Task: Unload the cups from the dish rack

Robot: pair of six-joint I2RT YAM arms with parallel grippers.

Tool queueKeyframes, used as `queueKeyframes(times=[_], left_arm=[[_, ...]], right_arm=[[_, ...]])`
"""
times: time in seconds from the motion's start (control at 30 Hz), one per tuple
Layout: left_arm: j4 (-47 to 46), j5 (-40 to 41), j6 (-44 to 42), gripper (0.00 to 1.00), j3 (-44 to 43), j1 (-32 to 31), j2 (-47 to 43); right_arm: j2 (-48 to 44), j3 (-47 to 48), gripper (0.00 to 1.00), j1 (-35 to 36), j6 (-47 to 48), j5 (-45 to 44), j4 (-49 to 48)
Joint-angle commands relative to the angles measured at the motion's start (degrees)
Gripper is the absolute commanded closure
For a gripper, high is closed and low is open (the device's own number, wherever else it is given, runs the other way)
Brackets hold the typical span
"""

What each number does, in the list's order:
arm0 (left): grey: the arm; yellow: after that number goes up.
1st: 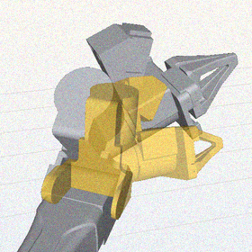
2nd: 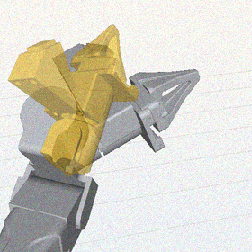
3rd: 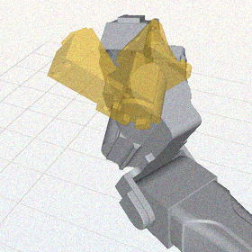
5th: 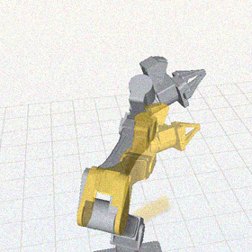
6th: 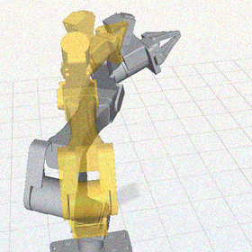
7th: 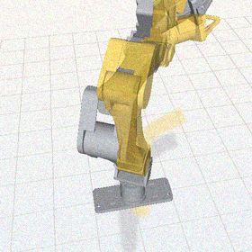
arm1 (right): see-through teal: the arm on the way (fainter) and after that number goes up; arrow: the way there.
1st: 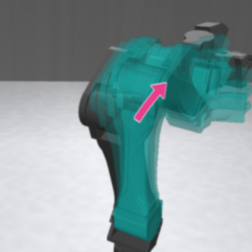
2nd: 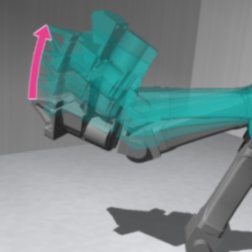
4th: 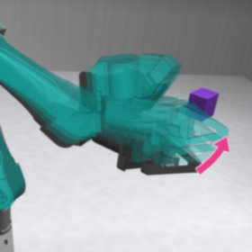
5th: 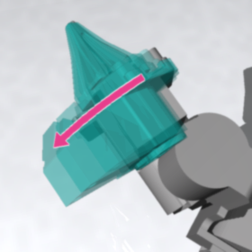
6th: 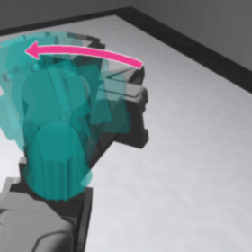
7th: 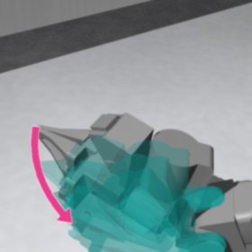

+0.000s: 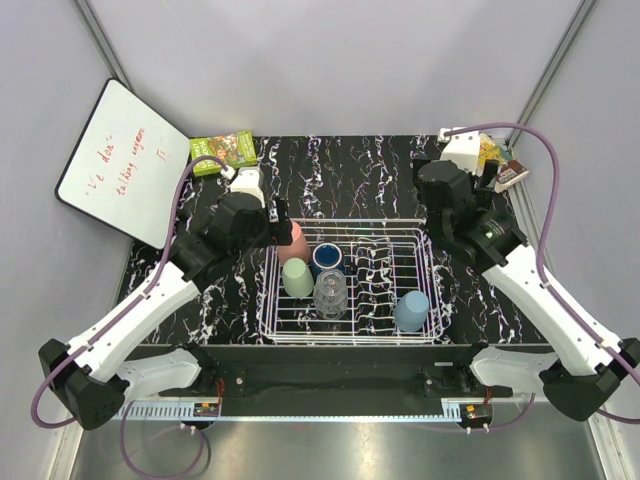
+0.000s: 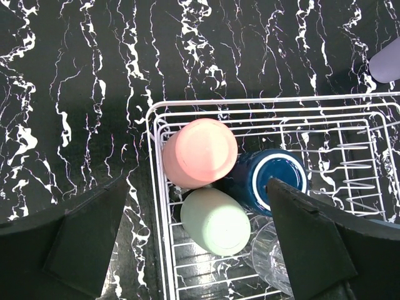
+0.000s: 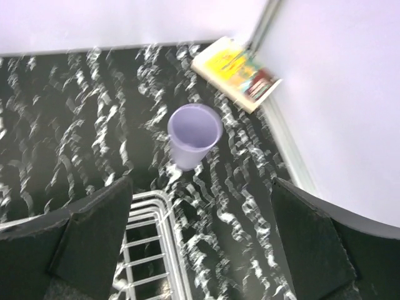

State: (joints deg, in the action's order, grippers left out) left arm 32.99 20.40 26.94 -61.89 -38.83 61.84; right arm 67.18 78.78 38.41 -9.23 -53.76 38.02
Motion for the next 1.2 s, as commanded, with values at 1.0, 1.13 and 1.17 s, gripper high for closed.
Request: queueKeyframes(times=[1.0, 1.13, 1.17], left_arm=[[-0.9, -5.8, 0.5, 0.03, -3.1, 1.9, 11.8], [-1.1, -5.2, 0.0, 0.03, -4.7, 1.8, 14.8], [-1.1, -4.9, 0.0, 0.03, -5.4, 1.8, 15.9]], right_arm=[[-5.8, -9.4, 0.13, 0.3, -11.4, 35.7, -8.0], [-6.7, -10.9, 0.12, 0.3, -11.9, 35.9, -9.0], [-6.7, -11.1, 0.12, 0.3, -11.9, 36.0, -9.3]])
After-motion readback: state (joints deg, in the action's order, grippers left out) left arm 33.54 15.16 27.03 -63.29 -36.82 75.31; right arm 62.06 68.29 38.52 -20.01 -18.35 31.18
